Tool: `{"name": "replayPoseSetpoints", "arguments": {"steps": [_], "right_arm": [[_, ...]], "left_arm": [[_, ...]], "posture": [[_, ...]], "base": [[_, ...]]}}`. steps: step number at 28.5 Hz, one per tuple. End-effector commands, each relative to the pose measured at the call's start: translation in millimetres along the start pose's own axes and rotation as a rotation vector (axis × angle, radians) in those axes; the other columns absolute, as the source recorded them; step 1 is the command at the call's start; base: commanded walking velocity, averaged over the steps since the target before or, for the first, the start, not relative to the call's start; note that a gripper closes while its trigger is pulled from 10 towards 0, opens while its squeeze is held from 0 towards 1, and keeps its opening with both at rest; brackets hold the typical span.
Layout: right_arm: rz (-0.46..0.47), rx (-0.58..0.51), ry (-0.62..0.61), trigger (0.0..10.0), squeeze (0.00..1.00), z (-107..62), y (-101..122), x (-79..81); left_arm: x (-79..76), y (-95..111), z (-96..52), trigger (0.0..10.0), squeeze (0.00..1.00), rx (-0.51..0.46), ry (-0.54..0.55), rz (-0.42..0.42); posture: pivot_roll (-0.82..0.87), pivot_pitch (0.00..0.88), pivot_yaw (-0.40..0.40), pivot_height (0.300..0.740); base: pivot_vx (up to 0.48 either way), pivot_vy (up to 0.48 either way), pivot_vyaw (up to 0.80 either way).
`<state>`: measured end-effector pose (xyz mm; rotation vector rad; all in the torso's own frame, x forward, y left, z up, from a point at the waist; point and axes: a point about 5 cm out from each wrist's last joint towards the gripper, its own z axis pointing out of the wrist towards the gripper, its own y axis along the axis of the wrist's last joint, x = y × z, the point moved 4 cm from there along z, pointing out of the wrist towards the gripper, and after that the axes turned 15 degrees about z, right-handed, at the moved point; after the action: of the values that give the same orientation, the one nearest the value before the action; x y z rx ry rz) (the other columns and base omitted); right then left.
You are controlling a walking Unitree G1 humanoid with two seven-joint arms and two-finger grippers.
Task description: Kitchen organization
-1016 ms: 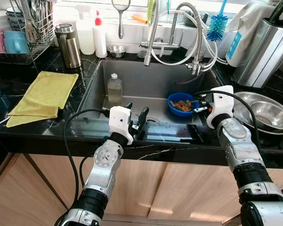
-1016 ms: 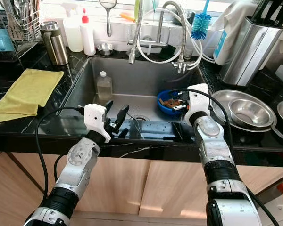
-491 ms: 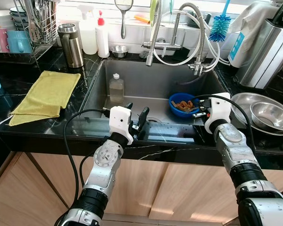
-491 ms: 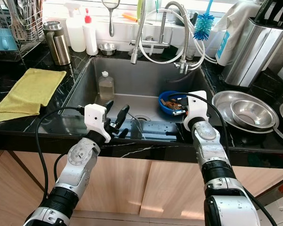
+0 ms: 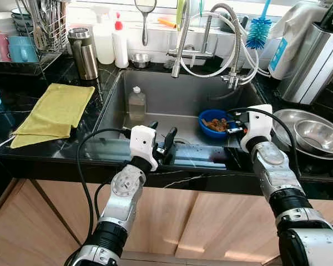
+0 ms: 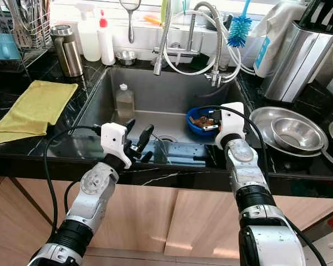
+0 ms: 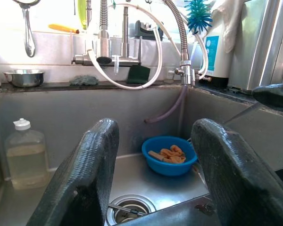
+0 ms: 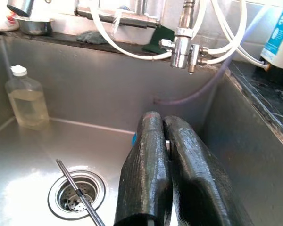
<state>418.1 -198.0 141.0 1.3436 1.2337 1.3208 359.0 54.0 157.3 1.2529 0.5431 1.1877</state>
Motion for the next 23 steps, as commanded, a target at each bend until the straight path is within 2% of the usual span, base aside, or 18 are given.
{"name": "replayPoseSetpoints", "arguments": {"steps": [1,15,16,17,18,19,23], "right_arm": [[0.003,-0.008,-0.021,10.0,0.0,1.4,2.3,-2.0],[0.019,-0.019,-0.061,10.0,0.0,0.5,4.3,-10.4],[0.023,-0.021,-0.068,10.0,0.58,0.5,5.0,-11.7],[0.023,-0.021,-0.068,10.0,0.58,0.5,5.0,-11.7],[0.024,-0.02,-0.07,10.0,0.76,0.5,5.0,-12.0],[0.027,-0.017,-0.075,10.0,1.0,0.5,4.2,-12.7],[0.03,-0.012,-0.074,10.0,1.0,0.5,2.4,-11.7]], "left_arm": [[-2.5,1.8,3.4,10.0,0.0,-0.005,-0.017,0.012],[-2.8,1.2,3.3,10.0,0.0,0.002,-0.01,0.012],[-2.6,1.3,3.9,10.0,0.0,0.002,-0.008,0.013],[-2.6,1.3,3.9,10.0,0.0,0.002,-0.008,0.013],[-2.4,1.5,4.1,10.0,0.0,0.001,-0.007,0.013],[-2.1,1.8,4.4,10.0,0.0,0.001,-0.003,0.012],[-1.6,1.3,3.8,10.0,0.0,0.003,-0.001,0.012]], "posture": [[0.13,0.0,-0.076,0.74],[0.13,0.0,-0.082,0.74],[0.13,0.0,-0.086,0.74],[0.13,0.0,-0.086,0.74],[0.13,0.0,-0.086,0.74],[0.13,0.0,-0.087,0.74],[0.13,0.002,-0.089,0.74]], "base": [[0.0,0.0,0.0],[0.0,0.0,0.0],[0.0,0.0,0.0],[0.0,0.0,0.0],[0.0,0.0,0.0],[0.0,0.0,0.0],[0.0,0.0,0.0]]}}
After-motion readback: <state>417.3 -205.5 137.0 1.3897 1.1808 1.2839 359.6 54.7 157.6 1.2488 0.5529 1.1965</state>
